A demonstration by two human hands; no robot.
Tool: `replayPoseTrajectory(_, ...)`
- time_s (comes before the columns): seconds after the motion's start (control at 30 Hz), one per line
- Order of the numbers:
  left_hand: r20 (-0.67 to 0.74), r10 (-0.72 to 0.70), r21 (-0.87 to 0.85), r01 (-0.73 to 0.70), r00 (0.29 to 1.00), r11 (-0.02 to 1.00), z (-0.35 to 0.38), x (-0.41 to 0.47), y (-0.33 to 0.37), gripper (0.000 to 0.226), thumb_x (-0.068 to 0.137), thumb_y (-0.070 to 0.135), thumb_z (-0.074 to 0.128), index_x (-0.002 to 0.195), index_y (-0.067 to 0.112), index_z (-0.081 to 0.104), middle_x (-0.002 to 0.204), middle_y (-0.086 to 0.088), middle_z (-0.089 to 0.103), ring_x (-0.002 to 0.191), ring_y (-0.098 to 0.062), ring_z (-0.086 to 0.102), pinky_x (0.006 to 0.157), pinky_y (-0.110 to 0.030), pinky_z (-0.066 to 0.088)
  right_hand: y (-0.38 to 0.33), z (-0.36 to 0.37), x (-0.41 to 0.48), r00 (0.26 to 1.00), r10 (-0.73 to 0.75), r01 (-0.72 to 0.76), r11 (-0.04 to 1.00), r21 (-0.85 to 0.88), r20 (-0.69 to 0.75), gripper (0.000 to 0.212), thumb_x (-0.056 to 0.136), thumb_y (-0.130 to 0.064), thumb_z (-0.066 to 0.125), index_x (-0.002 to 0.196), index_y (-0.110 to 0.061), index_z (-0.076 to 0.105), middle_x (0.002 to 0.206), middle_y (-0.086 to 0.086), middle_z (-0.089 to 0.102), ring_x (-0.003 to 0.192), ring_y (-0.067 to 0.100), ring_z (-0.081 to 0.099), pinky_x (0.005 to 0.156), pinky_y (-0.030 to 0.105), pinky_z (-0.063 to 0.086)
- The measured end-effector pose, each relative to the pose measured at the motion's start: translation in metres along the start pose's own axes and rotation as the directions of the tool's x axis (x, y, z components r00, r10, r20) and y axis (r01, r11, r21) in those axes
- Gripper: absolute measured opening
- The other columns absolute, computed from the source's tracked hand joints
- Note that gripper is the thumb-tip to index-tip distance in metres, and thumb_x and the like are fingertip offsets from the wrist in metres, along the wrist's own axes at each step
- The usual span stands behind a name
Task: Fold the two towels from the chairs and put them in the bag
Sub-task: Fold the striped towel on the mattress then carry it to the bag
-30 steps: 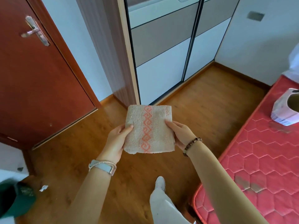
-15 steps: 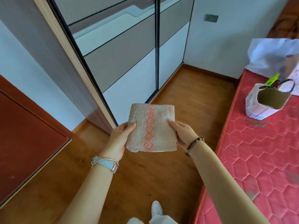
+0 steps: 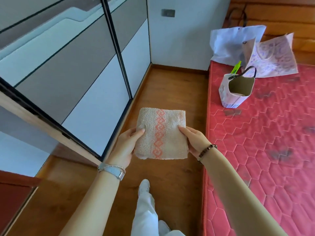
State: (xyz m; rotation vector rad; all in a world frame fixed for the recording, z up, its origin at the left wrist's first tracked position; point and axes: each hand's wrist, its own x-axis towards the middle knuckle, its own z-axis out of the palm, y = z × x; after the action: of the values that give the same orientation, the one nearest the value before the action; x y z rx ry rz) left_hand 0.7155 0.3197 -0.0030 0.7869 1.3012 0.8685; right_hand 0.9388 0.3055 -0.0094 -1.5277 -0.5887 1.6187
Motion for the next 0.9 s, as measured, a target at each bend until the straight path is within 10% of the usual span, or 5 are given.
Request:
replayPoseTrajectory(0.13,0.107,-0.038,0.034,0.034,0.994,0.999,0.013,0.037,0.015,0.026,0.093,0.028,0.067,0.117,0.019,0.068,0.114,0.001,0.071,0.103,-0.015,0.067,0.073,-0.029,0.056,-0.011,-0.010,0.014,0.997,-0.025,0.029,0.999,0.043,-0.078,0.025,0.095,-0.032,0.061,0.107,-0.012,0.069,0.091,0.001,0.072,0.073,0.012,0.069,0.060,0.026,0.055)
replayPoseTrajectory(0.33,0.177,-0.045,0.072,0.032,0.983,0.997,0.021,0.096,0.050,0.030,0.092,0.026,0.068,0.121,0.017,0.067,0.113,0.001,0.072,0.100,-0.013,0.068,0.073,-0.030,0.055,-0.040,0.000,0.047,0.984,-0.052,0.072,0.991,0.110,-0.172,0.020,0.095,-0.031,0.060,0.100,-0.015,0.070,0.107,0.008,0.072,0.098,0.024,0.068,0.094,0.044,0.055)
replayPoseTrajectory(0.9,0.296,-0.074,0.146,0.031,0.952,0.989,0.021,0.227,0.128,0.032,0.092,0.024,0.069,0.123,0.016,0.067,0.111,-0.001,0.073,0.100,-0.017,0.069,0.069,-0.028,0.054,-0.101,0.040,0.130,0.957,-0.083,0.155,0.956,0.248,-0.280,0.021,0.096,-0.030,0.058,0.105,-0.013,0.068,0.108,0.008,0.072,0.098,0.023,0.070,0.087,0.040,0.058)
